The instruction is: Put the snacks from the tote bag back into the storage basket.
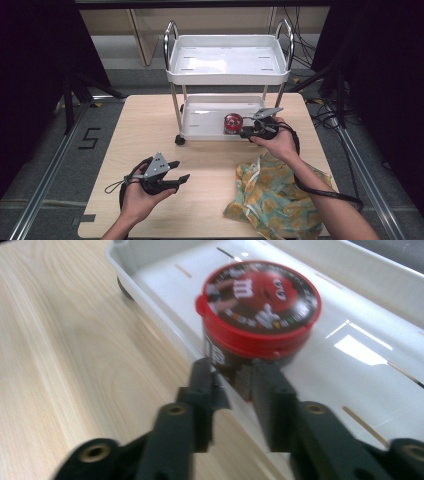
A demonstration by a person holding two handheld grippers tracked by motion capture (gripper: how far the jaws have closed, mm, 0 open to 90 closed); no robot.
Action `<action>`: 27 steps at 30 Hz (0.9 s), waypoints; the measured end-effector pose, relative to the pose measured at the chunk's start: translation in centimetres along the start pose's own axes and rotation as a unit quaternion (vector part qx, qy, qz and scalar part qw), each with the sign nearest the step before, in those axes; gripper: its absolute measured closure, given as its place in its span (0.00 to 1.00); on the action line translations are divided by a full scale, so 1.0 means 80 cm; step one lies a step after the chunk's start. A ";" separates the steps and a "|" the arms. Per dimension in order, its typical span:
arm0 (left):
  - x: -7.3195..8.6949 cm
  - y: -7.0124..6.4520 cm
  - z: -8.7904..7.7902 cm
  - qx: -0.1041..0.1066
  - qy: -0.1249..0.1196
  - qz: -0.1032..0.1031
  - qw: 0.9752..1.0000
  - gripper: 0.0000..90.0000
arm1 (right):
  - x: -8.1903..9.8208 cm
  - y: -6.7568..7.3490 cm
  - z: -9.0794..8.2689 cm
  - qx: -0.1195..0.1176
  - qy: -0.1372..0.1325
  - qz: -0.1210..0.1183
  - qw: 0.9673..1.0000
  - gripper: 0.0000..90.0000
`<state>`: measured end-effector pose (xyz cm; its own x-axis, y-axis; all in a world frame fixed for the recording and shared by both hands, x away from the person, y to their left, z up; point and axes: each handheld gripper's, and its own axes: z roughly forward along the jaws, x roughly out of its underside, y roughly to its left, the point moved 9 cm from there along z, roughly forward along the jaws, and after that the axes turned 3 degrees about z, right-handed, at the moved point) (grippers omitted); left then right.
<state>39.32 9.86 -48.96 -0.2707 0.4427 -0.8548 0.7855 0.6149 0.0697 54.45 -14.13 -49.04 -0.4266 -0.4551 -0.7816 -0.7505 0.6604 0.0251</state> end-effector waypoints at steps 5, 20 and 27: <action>0.000 0.001 0.000 -0.004 -0.001 0.001 1.000 0.47 | -0.001 0.011 0.004 -0.004 0.011 0.017 1.000 0.90; 0.001 0.003 0.000 -0.002 0.001 0.014 1.000 0.47 | -0.014 0.036 0.018 -0.006 0.001 0.040 0.999 1.00; 0.000 0.002 0.001 -0.001 0.000 0.014 1.000 0.47 | -0.015 0.047 0.025 0.000 0.012 0.027 1.000 1.00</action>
<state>39.48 9.90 -49.00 -0.2485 0.4601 -0.8524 0.7923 0.6028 0.0944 53.14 -9.92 -49.23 -0.4785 -0.4323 -0.7643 -0.7261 0.6842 0.0676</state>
